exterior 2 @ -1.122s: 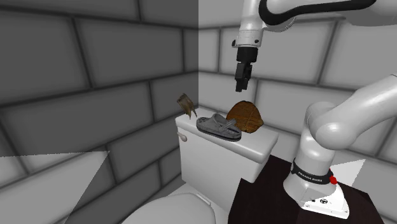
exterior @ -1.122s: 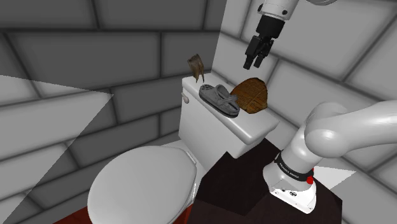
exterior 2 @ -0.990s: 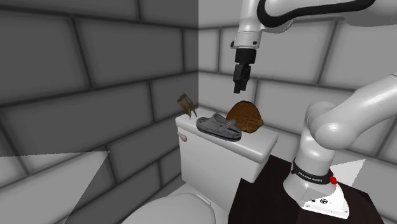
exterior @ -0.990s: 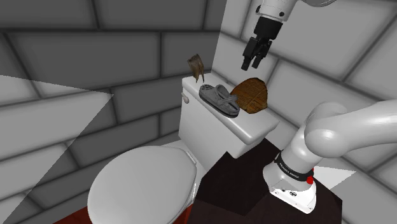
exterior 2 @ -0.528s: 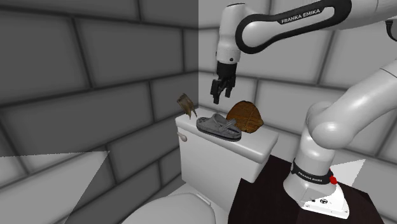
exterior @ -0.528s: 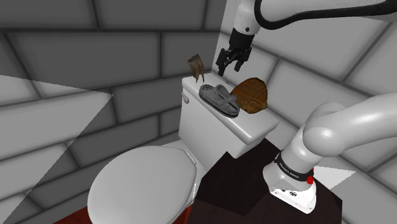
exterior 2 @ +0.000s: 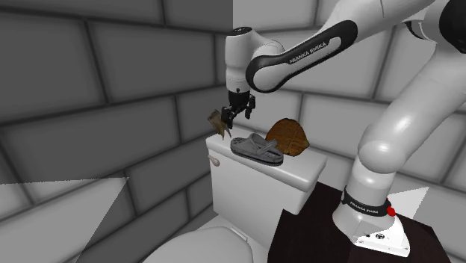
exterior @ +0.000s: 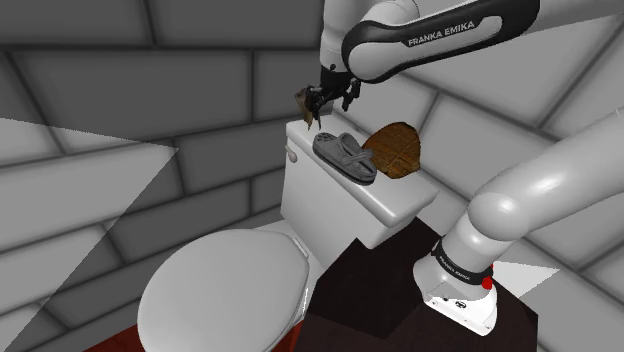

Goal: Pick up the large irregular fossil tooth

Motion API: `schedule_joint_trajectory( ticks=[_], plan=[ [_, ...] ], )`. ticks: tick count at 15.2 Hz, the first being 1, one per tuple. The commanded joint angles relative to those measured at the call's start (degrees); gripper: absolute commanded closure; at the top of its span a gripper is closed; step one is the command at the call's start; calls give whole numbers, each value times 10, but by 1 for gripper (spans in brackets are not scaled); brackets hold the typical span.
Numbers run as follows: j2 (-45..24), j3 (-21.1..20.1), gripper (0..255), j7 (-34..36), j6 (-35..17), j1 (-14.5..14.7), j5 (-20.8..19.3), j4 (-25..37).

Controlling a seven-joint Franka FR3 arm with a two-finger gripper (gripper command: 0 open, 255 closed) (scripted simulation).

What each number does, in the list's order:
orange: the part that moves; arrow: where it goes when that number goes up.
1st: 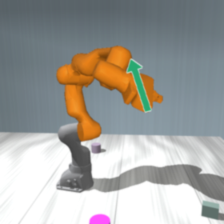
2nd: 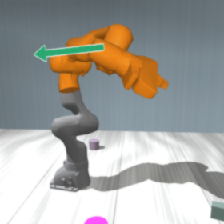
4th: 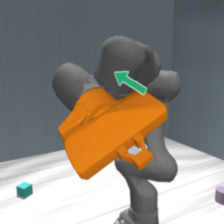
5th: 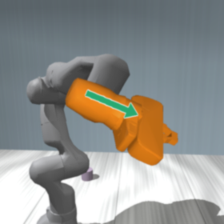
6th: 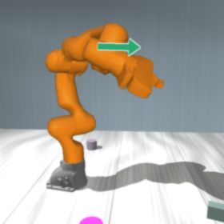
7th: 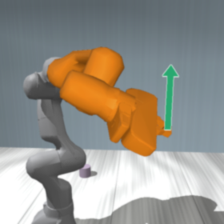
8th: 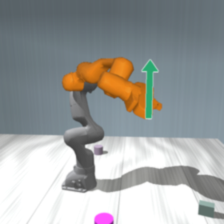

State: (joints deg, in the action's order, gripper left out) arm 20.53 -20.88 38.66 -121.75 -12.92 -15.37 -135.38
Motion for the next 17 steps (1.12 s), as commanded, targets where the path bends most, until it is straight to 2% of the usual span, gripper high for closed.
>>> schedule_joint_trajectory(
  ticks=[1,4,6,11,13,17],
  plan=[
    [-50,-31,0,78,-13,-28,-61,26],
    [-130,-66,0,188,1,-58,-161,80],
    [-185,-78,0,257,26,-66,-229,122],
    [-321,-72,0,390,116,-50,-371,242],
    [-371,-59,0,426,155,-34,-415,294],
    [-389,-52,0,446,152,-29,-430,296]
  ],
)
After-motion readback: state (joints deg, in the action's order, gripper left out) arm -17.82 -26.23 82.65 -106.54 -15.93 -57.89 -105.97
